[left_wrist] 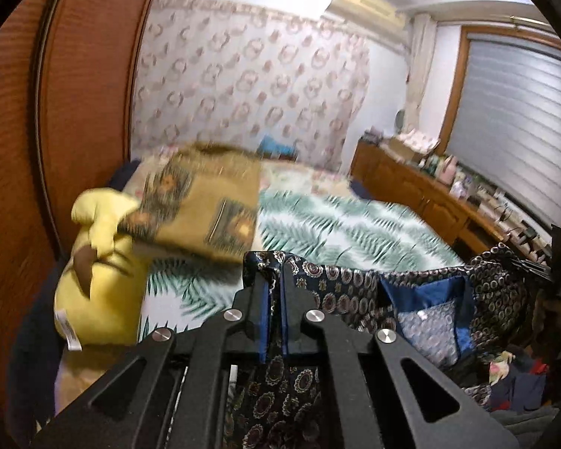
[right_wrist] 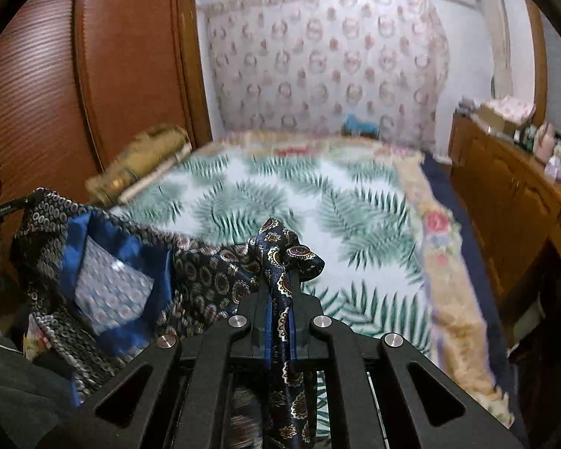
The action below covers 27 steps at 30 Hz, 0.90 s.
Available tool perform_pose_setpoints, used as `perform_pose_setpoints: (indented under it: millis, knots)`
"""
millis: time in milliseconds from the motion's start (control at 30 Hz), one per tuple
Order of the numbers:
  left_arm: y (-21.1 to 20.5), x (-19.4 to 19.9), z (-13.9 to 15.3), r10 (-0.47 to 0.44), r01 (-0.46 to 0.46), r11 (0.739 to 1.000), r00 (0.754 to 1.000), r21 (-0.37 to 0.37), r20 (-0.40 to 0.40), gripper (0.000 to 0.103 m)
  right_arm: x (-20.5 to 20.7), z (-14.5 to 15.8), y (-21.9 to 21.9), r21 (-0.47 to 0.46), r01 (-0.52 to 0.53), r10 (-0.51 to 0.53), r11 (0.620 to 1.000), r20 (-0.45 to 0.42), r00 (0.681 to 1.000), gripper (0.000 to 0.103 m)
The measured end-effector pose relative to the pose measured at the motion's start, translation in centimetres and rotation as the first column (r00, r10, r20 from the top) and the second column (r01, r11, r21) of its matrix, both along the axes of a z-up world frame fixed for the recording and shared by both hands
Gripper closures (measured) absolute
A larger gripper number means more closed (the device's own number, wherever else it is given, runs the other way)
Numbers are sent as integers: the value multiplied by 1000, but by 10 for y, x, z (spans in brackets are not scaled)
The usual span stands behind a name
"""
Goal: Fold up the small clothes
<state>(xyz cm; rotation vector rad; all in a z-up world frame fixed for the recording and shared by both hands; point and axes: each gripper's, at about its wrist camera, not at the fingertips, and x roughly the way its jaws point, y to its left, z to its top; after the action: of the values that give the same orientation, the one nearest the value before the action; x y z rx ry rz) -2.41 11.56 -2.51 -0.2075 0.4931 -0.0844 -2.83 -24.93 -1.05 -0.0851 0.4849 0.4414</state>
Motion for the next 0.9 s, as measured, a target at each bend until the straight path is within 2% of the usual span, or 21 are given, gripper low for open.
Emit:
perform_pose_setpoints:
  millis: [200, 267, 433, 533, 633, 667, 733, 767, 800, 867, 900]
  knots:
    - [-6, -16, 51, -8, 5, 1000, 990, 18, 140, 98, -44, 54, -20, 26, 0, -4, 1000, 149, 989, 98]
    - [-9, -8, 71, -16, 6, 998, 984, 60, 176, 98, -54, 74, -25, 25, -1, -4, 1000, 202, 979, 98]
    - [-4, 53, 112, -9, -11, 996, 976, 90, 219, 98, -46, 119, -27, -23, 16, -9, 1000, 300, 954, 98]
    - [3, 106, 125, 24, -48, 993, 978, 108, 209, 98, -6, 140, -19, -84, 58, -28, 995, 322, 946, 98]
    - [7, 167, 120, 45, -65, 987, 990, 149, 134, 98, 59, 150, -4, -133, 154, -106, 979, 309, 945, 98]
    - [9, 198, 109, 52, -67, 980, 995, 189, 84, 98, 86, 150, -1, -116, 200, -160, 973, 287, 944, 98]
    - [13, 229, 90, 68, -69, 976, 998, 209, 12, 95, 137, 137, 12, -118, 253, -227, 960, 195, 954, 94]
    - [17, 243, 73, 63, -55, 978, 997, 203, -33, 90, 158, 125, 20, -131, 266, -246, 955, 151, 957, 88]
    - [19, 248, 63, 52, -39, 981, 997, 191, -63, 87, 173, 111, 24, -136, 278, -265, 951, 110, 958, 78]
    - [20, 244, 45, 35, -18, 982, 996, 189, -84, 71, 191, 85, 29, -156, 280, -278, 947, 36, 960, 61]
    - [18, 238, 38, 28, -11, 980, 996, 199, -82, 65, 193, 70, 31, -164, 282, -283, 945, 15, 959, 57]
